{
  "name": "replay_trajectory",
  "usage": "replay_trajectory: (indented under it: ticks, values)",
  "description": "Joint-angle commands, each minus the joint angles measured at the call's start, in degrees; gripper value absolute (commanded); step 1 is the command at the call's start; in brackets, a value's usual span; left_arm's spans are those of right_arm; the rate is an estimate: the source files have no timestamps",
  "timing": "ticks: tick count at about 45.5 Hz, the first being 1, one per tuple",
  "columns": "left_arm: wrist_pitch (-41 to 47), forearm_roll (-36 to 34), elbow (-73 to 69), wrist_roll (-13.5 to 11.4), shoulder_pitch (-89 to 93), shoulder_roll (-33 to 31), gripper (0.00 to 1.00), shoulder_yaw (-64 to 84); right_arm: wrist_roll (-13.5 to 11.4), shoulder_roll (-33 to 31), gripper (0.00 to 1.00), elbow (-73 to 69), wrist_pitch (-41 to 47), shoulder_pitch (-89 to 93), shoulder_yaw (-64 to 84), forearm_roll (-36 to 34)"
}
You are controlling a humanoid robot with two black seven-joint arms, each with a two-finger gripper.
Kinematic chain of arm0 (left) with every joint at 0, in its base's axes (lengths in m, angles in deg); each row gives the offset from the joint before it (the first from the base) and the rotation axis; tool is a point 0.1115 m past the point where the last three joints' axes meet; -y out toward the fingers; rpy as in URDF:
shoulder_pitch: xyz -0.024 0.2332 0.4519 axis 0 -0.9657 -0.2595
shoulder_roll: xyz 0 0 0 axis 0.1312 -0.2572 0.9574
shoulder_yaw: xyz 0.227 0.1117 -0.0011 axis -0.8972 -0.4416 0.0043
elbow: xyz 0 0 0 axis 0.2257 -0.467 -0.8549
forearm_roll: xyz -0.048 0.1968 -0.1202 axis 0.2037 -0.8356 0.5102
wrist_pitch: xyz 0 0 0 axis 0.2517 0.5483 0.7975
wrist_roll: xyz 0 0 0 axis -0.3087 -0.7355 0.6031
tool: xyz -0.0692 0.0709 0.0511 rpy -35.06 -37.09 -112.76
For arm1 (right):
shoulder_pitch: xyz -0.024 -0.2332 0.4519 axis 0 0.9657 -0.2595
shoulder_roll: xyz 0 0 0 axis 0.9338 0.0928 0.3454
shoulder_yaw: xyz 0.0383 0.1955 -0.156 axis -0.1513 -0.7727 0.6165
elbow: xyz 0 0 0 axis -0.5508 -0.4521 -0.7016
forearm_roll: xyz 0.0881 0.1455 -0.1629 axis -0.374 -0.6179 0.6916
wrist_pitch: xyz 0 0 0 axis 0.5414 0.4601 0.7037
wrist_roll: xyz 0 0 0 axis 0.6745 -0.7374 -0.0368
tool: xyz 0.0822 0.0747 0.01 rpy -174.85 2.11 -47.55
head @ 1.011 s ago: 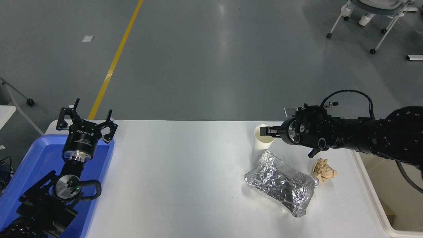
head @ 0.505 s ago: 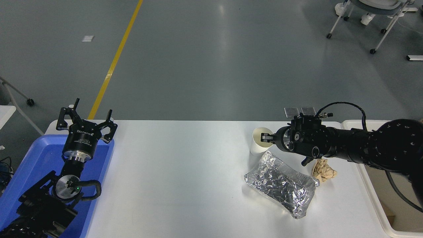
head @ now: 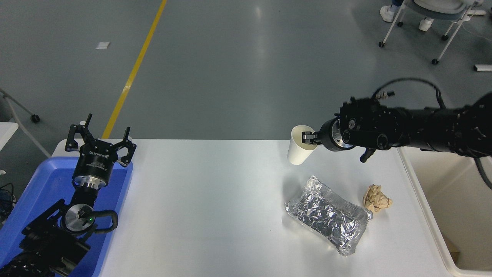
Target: Pick up paper cup place in dustbin
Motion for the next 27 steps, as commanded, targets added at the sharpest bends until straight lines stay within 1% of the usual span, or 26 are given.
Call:
replay_trajectory:
  ticks: [1, 7, 20, 23, 27]
  values:
    - [0.00, 0.01, -0.03, 0.00, -0.02, 0.00, 1.00, 0.01, 0.02, -7.79, 0.00, -8.20, 16.96, -18.57, 1.10, -0.71]
    - [0.00, 0.01, -0.03, 0.00, -0.02, 0.00, 1.00, 0.01, 0.37, -8.49, 0.00, -8.20, 26.91, -26.05, 1.28, -0.80]
    - [0.00, 0.01, -0.03, 0.00, -0.02, 0.00, 1.00, 0.01, 0.28, -9.11, 0.00, -8.90, 26.91, -30.01, 1.28, -0.88]
    - [0.00, 0.01, -0.03, 0.00, -0.02, 0.00, 1.00, 0.01, 0.10, -9.81, 0.00, -8.90, 26.91, -30.10, 1.54, -0.62]
    - [0.00, 0.01, -0.03, 0.00, -0.11, 0.00, 1.00, 0.01, 0.19, -11.83, 0.00, -8.73, 26.91, -30.71, 5.57, 0.78]
